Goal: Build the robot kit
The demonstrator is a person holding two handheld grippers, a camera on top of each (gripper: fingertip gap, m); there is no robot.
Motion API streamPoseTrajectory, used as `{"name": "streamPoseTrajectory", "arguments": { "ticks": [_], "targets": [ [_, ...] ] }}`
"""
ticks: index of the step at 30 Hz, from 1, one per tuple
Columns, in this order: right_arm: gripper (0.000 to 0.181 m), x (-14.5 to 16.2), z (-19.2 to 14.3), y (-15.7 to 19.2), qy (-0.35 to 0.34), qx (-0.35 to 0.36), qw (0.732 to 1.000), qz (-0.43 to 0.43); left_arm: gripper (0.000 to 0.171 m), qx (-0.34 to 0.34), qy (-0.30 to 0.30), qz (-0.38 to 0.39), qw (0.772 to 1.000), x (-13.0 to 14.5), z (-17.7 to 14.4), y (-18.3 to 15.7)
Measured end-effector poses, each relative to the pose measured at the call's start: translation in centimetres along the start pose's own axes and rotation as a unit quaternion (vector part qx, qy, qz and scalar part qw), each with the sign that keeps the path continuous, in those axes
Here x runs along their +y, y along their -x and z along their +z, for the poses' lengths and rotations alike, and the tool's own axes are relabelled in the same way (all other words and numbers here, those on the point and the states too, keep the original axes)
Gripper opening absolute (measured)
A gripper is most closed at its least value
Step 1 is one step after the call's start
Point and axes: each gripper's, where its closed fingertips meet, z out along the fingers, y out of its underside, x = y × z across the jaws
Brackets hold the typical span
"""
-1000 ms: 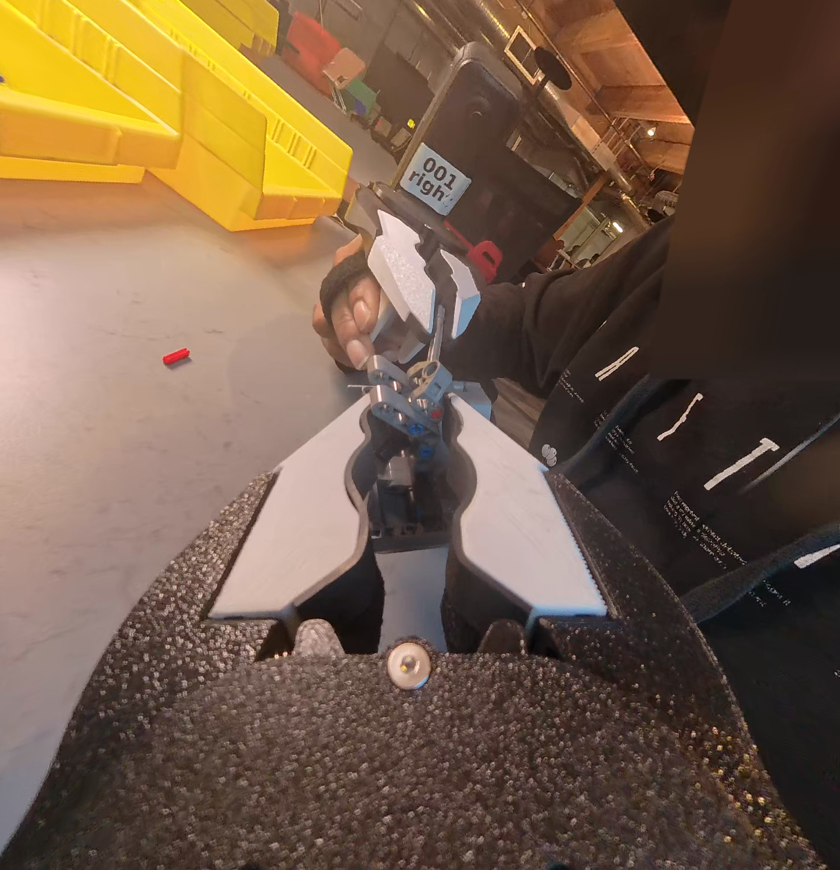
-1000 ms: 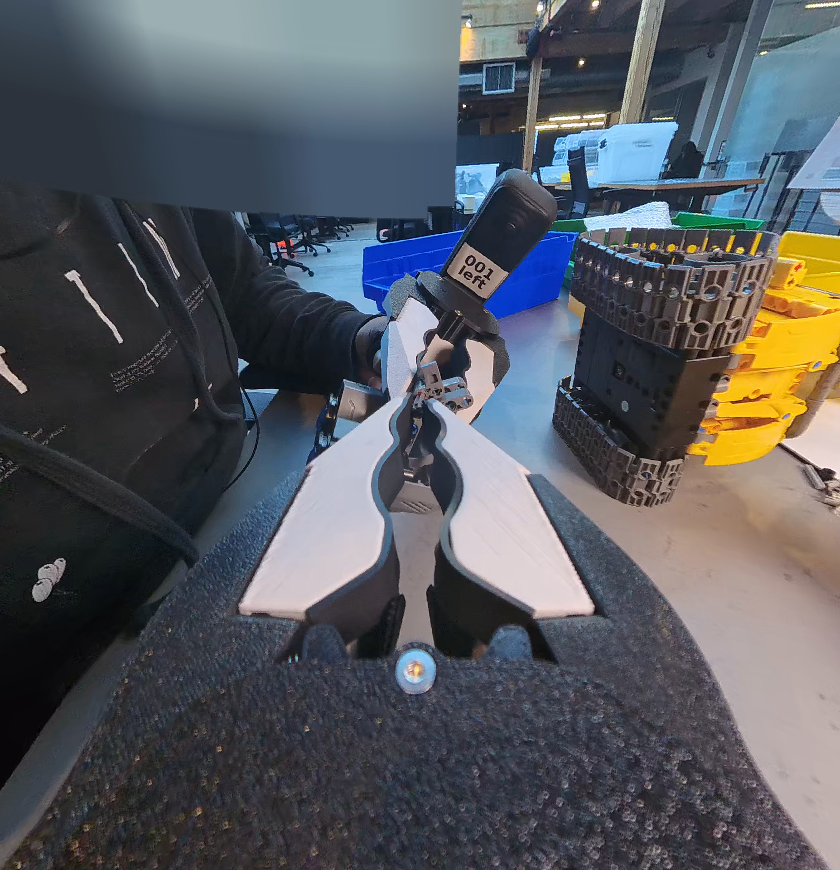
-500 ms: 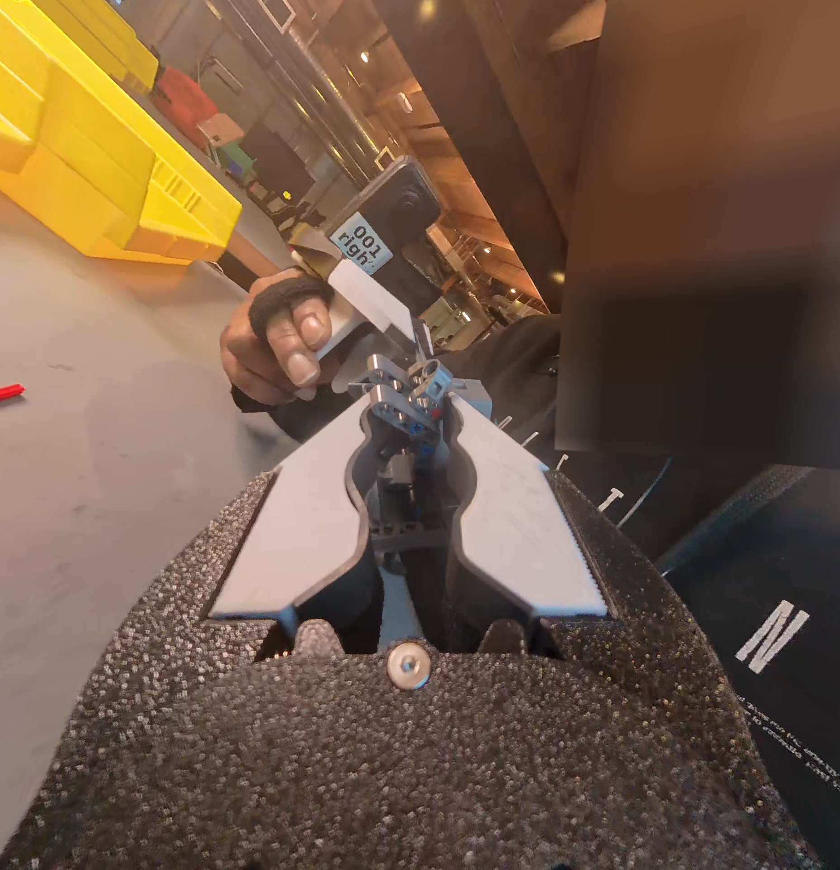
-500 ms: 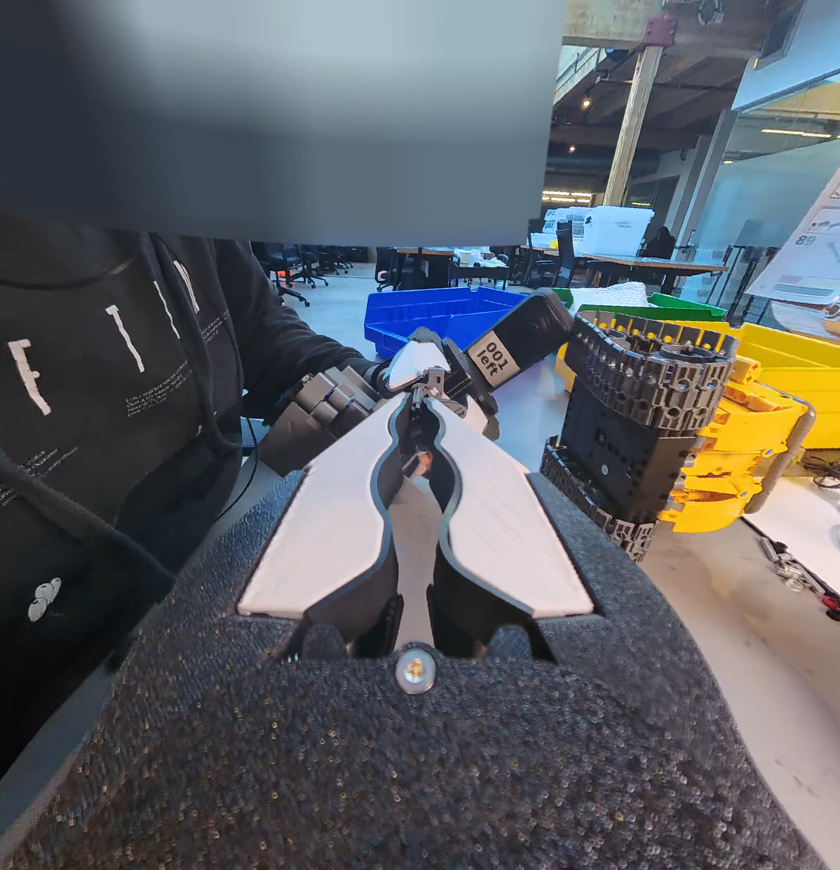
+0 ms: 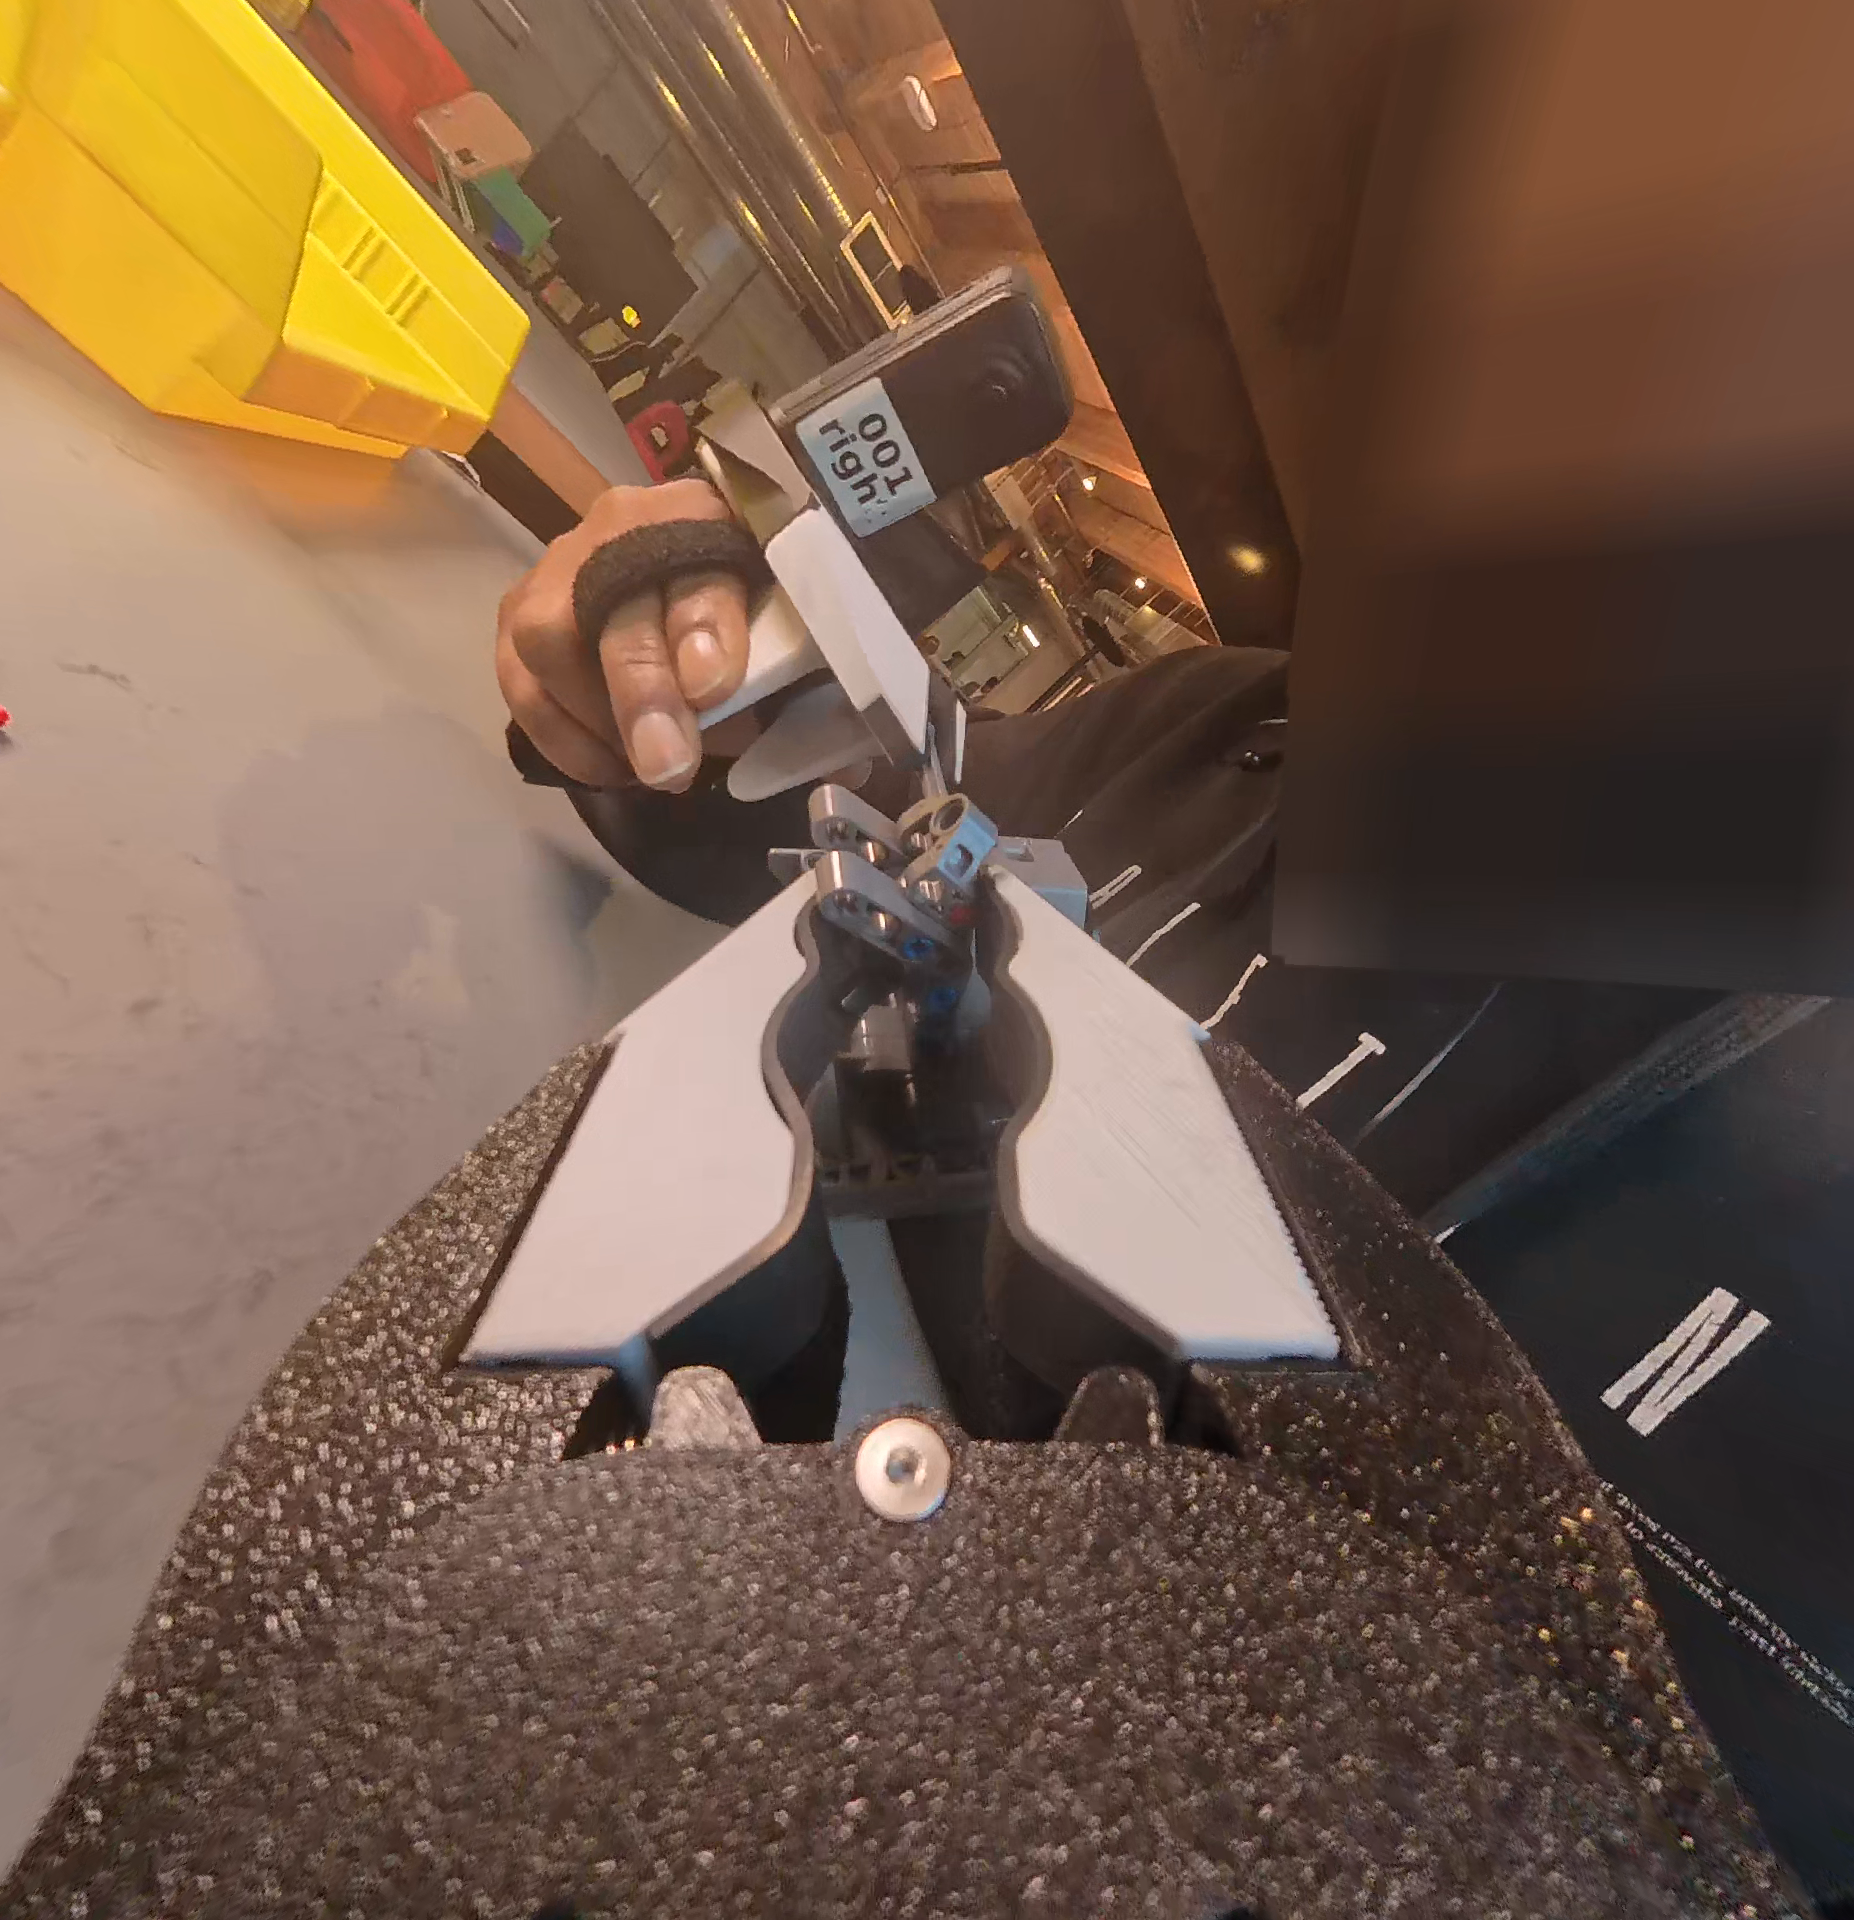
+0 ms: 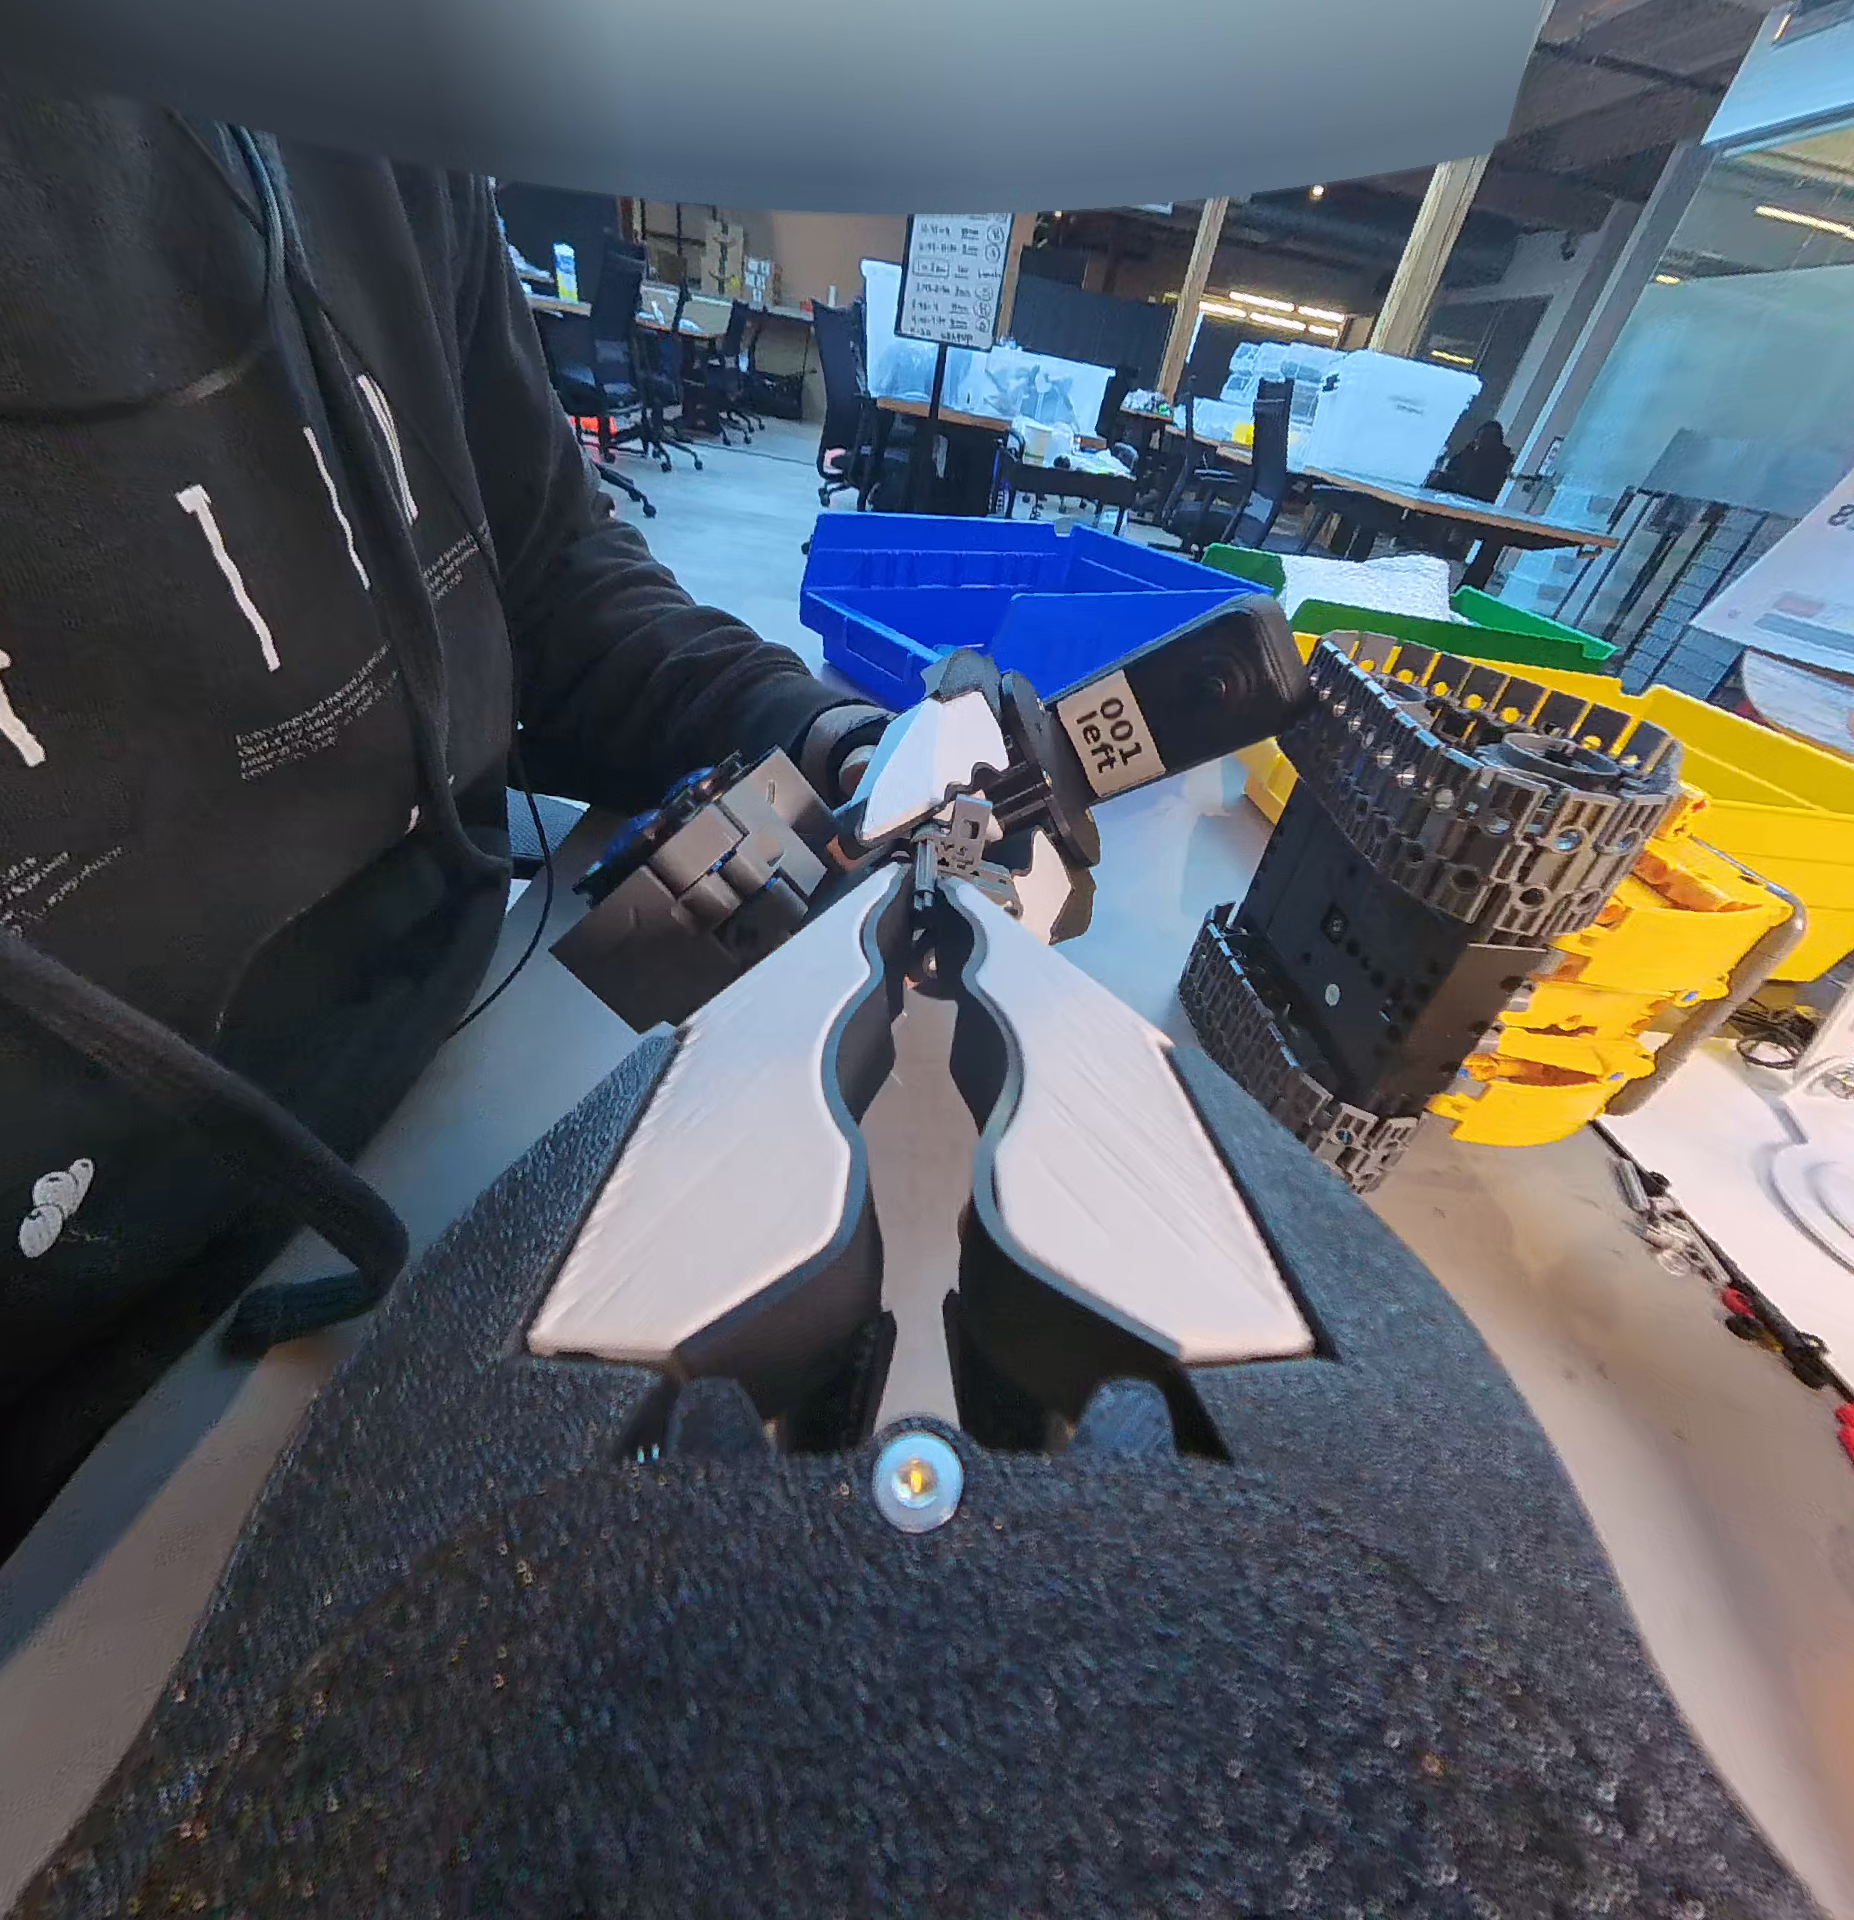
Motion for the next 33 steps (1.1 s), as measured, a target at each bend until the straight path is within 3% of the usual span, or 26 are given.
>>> {"name": "streamPoseTrajectory", "arguments": {
  "ticks": [10, 11, 12, 13, 14, 16, 18, 26, 28, 33],
  "targets": [
    [0.002, 0.7, 0.2, 0.1, 0.022, 0.006, 1.000, -0.018, 0.022, 0.006, 0.000, -0.015, 1.000, 0.3, -0.1, 0.0],
    [0.002, 1.1, 0.2, 0.1, 0.035, 0.006, 0.999, -0.023, 0.023, 0.006, -0.002, -0.015, 1.000, 0.2, -0.1, -0.1],
    [0.002, 3.4, 0.9, 1.0, 0.095, -0.018, 0.995, -0.038, 0.022, 0.006, 0.011, -0.007, 1.000, 0.5, 0.3, -0.3],
    [0.002, 4.6, 1.4, 1.9, 0.113, -0.033, 0.992, -0.041, 0.021, -0.019, 0.057, 0.017, 0.998, 1.6, 1.0, 0.0],
    [0.001, 4.4, 1.2, 1.0, 0.105, -0.004, 0.993, -0.049, 0.022, -0.041, 0.070, 0.033, 0.996, 1.8, 1.2, 0.2],
    [0.001, 3.0, 0.9, 0.0, 0.089, 0.008, 0.995, -0.050, 0.024, -0.049, 0.052, 0.067, 0.995, 0.4, 1.2, -0.4],
    [0.001, 3.7, 1.1, 0.1, 0.096, 0.009, 0.994, -0.044, 0.023, -0.078, 0.081, 0.099, 0.989, 1.0, 1.0, -0.1],
    [0.003, 7.4, 0.3, -2.4, 0.199, 0.052, 0.977, -0.056, 0.025, -0.174, 0.112, 0.093, 0.974, 1.9, -1.3, 3.4],
    [0.003, 7.8, 0.1, -2.7, 0.212, 0.061, 0.973, -0.062, 0.026, -0.222, 0.142, 0.100, 0.959, 2.8, -1.9, 5.1],
    [0.003, 8.1, 0.1, -2.8, 0.216, 0.068, 0.972, -0.062, 0.028, -0.256, 0.161, 0.113, 0.947, 3.2, -2.3, 6.0]
  ]
}}
